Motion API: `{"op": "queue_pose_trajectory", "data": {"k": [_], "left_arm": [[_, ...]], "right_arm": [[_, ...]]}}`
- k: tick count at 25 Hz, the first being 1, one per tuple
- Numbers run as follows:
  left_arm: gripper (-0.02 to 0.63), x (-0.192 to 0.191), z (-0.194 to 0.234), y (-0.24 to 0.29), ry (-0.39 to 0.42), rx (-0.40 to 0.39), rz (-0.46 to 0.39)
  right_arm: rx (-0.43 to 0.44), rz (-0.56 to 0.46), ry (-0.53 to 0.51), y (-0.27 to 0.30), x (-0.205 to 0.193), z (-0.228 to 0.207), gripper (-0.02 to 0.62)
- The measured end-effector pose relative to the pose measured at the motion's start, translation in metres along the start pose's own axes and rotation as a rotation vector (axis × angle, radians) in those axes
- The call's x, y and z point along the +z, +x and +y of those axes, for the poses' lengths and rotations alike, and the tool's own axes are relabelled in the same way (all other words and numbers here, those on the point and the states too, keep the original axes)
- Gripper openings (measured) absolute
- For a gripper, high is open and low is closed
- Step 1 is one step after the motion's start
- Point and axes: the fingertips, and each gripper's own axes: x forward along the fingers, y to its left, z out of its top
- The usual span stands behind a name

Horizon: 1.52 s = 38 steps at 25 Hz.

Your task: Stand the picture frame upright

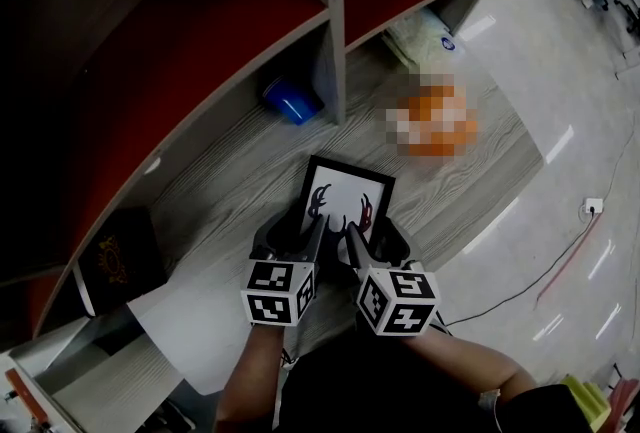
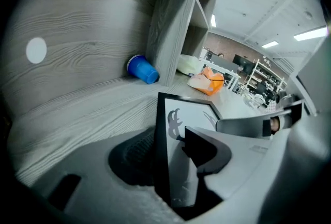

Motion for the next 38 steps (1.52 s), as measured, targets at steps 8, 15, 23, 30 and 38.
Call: {"op": "queue_pose_trajectory", "data": {"k": [8, 15, 23, 30, 38], "left_arm": [[0.147, -0.004, 0.002, -0.008, -0.068, 0.021, -0.028], [0.137, 0.001, 0.001, -0.02, -0.102, 0.023, -0.066], [0.112, 0.012, -0.005, -0.044, -0.117, 0.039, -0.157], [0.109, 0.014, -0.014, -0.067, -0.123, 0.031, -0.208], [0.103, 0.014, -0.027, -0.099, -0.116, 0.041, -0.271]], "right_arm": [[-0.008, -0.023, -0.009, -0.004, 0.001, 0.0, 0.236], [0.002, -0.071, -0.046, -0.014, 0.008, 0.005, 0.219], [0.008, -0.144, -0.068, -0.035, 0.018, 0.011, 0.185], [0.016, -0.221, -0.103, -0.06, 0.027, 0.021, 0.161], [0.011, -0.289, -0.129, -0.09, 0.031, 0.025, 0.093]]}}
